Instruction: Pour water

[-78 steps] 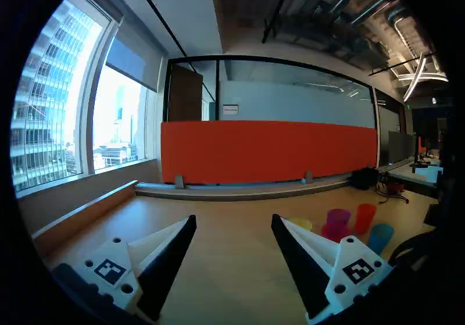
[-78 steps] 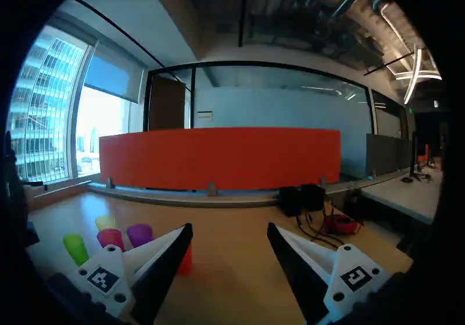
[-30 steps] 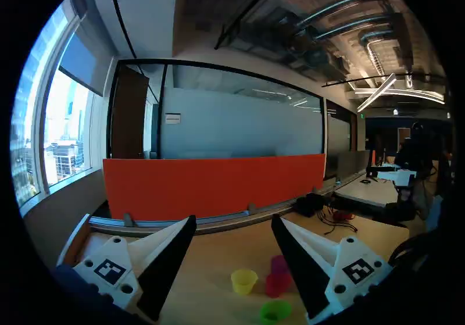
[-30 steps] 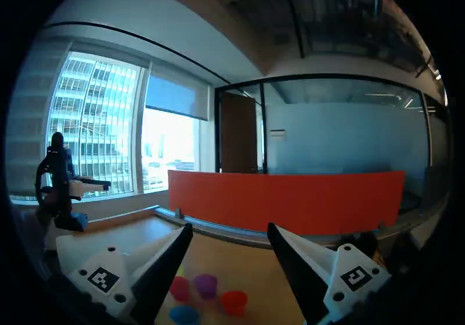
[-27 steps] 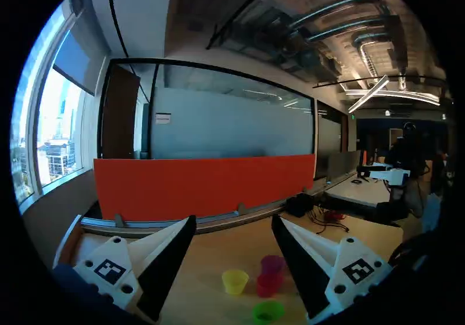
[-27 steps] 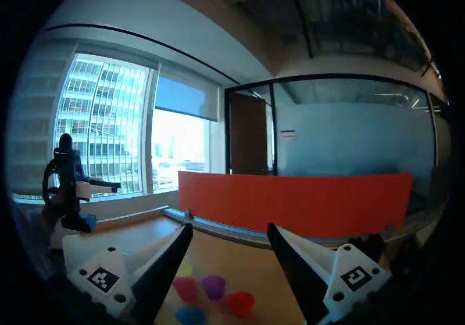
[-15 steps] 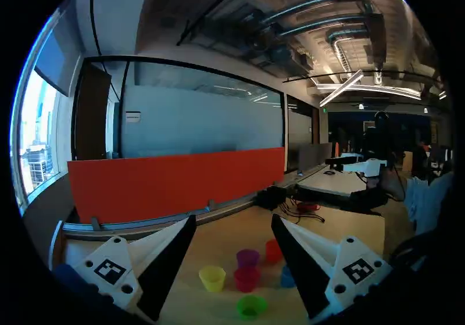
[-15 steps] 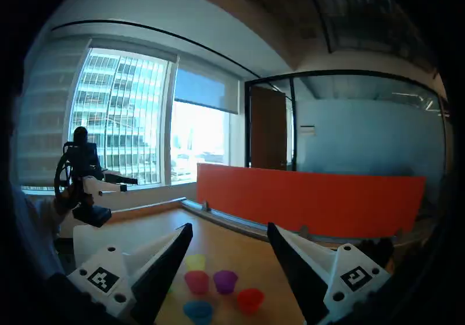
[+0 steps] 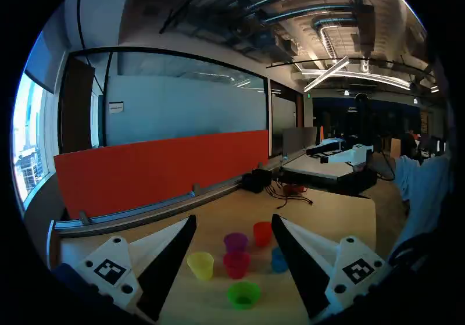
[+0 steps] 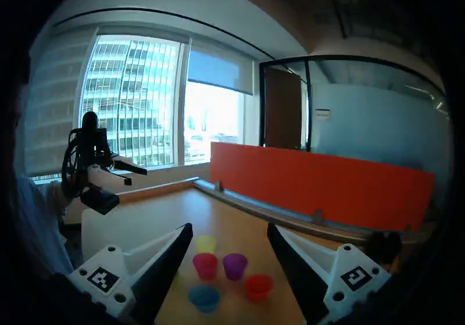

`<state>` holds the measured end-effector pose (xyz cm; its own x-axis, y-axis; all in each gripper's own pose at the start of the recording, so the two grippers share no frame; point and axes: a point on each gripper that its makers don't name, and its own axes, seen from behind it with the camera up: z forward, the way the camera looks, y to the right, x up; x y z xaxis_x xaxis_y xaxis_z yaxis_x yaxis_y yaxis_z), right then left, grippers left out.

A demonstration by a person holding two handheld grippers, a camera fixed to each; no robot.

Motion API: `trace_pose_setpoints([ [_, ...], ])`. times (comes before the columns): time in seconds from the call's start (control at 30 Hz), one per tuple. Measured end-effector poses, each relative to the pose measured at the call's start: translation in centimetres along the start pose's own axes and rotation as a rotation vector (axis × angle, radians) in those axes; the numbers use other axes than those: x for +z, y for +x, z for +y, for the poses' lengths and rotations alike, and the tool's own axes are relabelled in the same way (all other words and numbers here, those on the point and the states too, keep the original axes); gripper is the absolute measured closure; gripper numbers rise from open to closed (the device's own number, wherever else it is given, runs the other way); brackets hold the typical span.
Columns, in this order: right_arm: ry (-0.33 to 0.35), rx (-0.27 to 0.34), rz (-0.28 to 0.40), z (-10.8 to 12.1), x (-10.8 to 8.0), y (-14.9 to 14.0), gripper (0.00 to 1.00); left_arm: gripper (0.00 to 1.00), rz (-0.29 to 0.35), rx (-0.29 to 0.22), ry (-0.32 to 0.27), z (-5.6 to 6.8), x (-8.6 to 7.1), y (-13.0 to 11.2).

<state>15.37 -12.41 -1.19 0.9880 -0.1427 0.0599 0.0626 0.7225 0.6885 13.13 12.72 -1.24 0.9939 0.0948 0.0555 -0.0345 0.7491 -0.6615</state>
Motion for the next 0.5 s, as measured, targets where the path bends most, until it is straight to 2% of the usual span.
trace_pose_setpoints([
  [0.5, 0.087, -0.017, -0.115, -2.0, 1.5, -6.0, 0.00, 0.04, -0.098, 0.007, 0.007, -0.7, 0.4, -6.1],
])
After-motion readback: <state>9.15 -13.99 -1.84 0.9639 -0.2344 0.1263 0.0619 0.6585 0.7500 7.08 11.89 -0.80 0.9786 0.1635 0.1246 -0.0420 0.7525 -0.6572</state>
